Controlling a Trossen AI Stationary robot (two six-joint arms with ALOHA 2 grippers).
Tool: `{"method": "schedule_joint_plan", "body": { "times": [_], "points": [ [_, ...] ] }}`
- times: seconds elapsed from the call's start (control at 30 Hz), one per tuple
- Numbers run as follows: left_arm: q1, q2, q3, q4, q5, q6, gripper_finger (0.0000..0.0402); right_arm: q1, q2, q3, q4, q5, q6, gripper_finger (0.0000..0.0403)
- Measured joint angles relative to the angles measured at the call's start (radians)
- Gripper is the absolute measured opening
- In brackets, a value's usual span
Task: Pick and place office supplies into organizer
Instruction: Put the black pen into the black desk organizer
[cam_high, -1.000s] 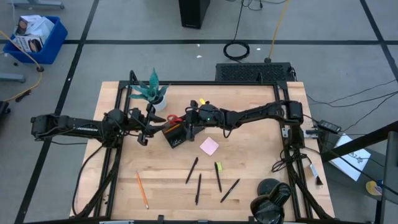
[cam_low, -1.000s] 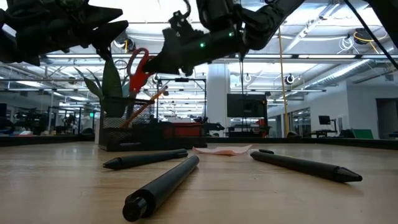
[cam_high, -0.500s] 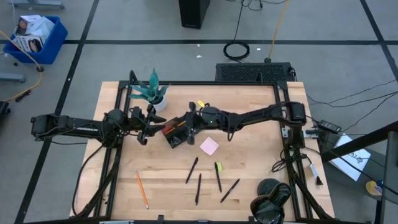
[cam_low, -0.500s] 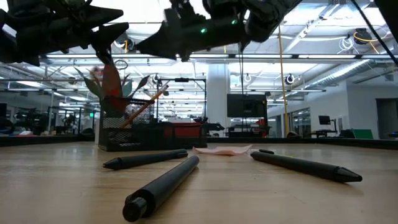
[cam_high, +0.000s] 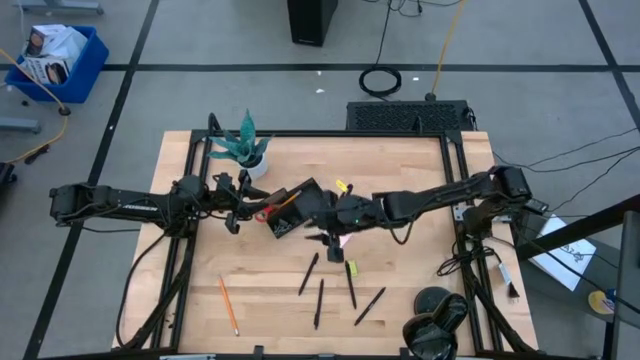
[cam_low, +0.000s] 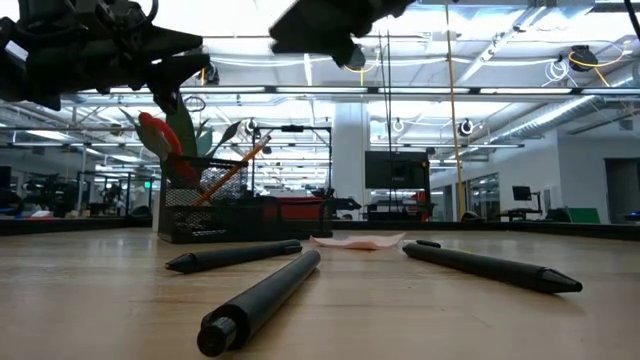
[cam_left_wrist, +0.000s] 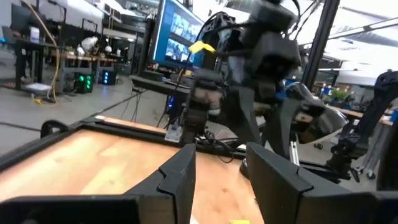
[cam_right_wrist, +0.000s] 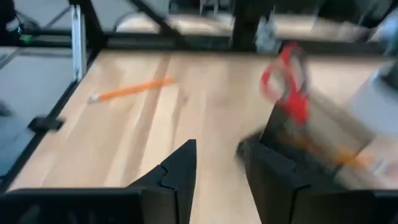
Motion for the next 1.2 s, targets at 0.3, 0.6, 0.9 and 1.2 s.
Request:
{"method": "schedule_joint_plan", "body": {
  "times": [0.3,0.6,0.9,1.2],
  "points": [
    [0.0,0.0,0.0,0.001,0.002,-0.007,0.0147,0.086,0.011,-0.119,0.054,0.003,0.018,0.0119],
    [0.0,0.0,0.0,-0.044,0.006,-0.019,0.0147,0.084,0.011,-0.321,0.257,0.055,-0.005,0.0118],
    [0.0,0.0,0.0,-0.063,-0.016,-0.018,0.0147,0.083,0.01,-0.372,0.259,0.027,-0.077,0.0118],
    [0.0,0.0,0.0,-0.087,-0.095,-0.059,0.0148,0.088,-0.043,-0.373,0.047,-0.119,-0.105,0.0118]
  ]
}}
